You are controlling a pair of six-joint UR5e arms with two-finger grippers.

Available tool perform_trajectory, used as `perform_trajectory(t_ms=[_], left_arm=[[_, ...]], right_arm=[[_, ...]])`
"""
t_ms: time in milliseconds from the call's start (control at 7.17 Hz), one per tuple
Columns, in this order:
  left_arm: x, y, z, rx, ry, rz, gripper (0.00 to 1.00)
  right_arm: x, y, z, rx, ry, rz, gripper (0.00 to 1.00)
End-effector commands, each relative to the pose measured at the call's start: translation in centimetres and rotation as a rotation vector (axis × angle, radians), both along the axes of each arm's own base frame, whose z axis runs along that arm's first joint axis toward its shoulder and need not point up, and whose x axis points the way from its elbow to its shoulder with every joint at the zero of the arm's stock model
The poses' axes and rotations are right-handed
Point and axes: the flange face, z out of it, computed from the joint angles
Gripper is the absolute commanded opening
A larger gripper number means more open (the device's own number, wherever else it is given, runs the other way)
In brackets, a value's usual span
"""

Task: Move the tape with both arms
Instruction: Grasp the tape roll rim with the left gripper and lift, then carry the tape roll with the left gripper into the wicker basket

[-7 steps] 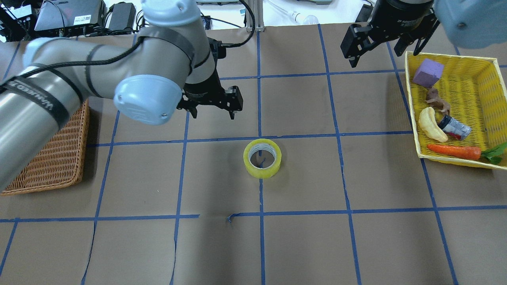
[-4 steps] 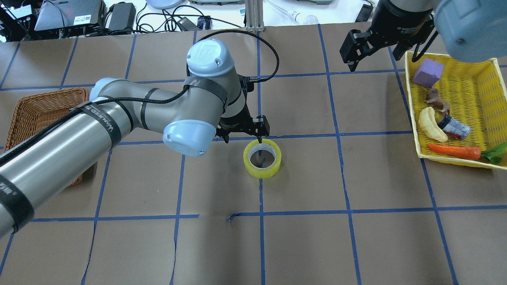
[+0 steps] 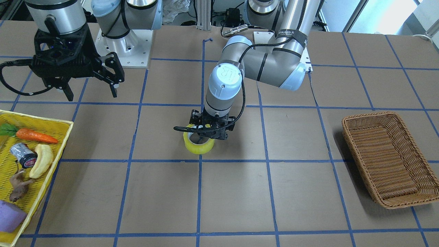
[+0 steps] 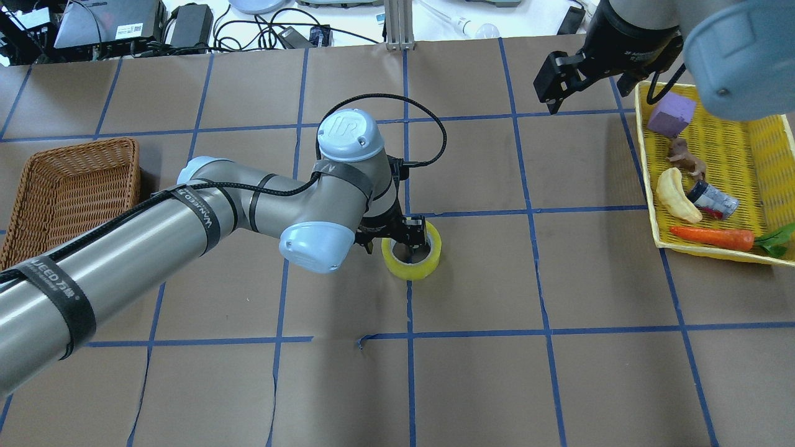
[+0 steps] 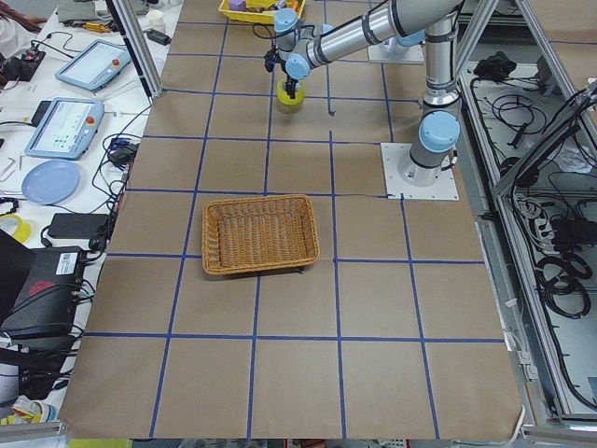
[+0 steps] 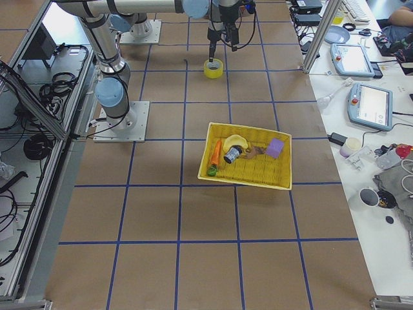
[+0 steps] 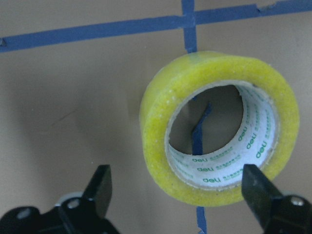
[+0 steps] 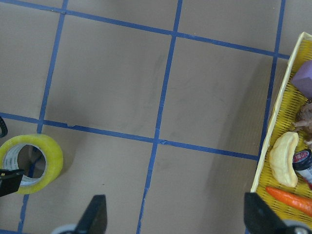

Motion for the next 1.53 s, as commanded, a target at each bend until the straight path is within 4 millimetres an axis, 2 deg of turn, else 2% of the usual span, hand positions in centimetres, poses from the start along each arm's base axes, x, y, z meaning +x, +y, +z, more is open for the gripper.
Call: perform_trajectory(t_ms=[0, 279, 419, 558, 698, 837, 977, 1116, 1256, 1395], left_arm=[[-0.1, -0.3, -1.4, 0.011, -0.013, 0.021, 0.23], [-0.2, -0.4, -1.5, 0.011, -0.013, 0.027, 0.04], [-0.1, -0.9, -0.1, -0.018, -0.006, 0.021, 0.01], [1.3, -2.4, 2.1, -0.066, -0.03, 0.041, 0.0], [6.7, -6.0, 5.1, -0.093, -0.034, 0.134, 0.0], [12.2, -8.3, 8.6, -0.07, -0.044, 0.106, 0.0], [17.1, -9.3, 11.8, -0.064, -0.101, 0.05, 0.0], [22.9, -10.1, 13.5, -0.075, -0.15, 0.017, 0.0], [29.9, -10.6, 14.8, -0.09, -0.151, 0.021, 0.0], [36.6, -10.3, 14.9, -0.087, -0.144, 0.015, 0.0]], right_arm=[[0.0, 0.0, 0.3, -0.009, -0.023, -0.115, 1.0], [0.1, 0.4, 0.5, -0.007, -0.025, -0.136, 1.0], [0.2, 0.6, 0.2, 0.007, -0.026, -0.135, 1.0], [0.9, 1.1, -0.2, 0.073, -0.096, -0.125, 1.0], [0.8, 1.2, -0.3, 0.08, -0.092, -0.12, 1.0], [0.9, 1.3, -0.3, 0.086, -0.091, -0.123, 1.0], [0.9, 1.3, -0.3, 0.089, -0.091, -0.123, 1.0], [0.9, 1.4, -0.2, 0.089, -0.089, -0.125, 1.0], [0.9, 1.4, -0.3, 0.092, -0.088, -0.125, 1.0], [0.9, 1.4, -0.3, 0.09, -0.088, -0.125, 1.0]])
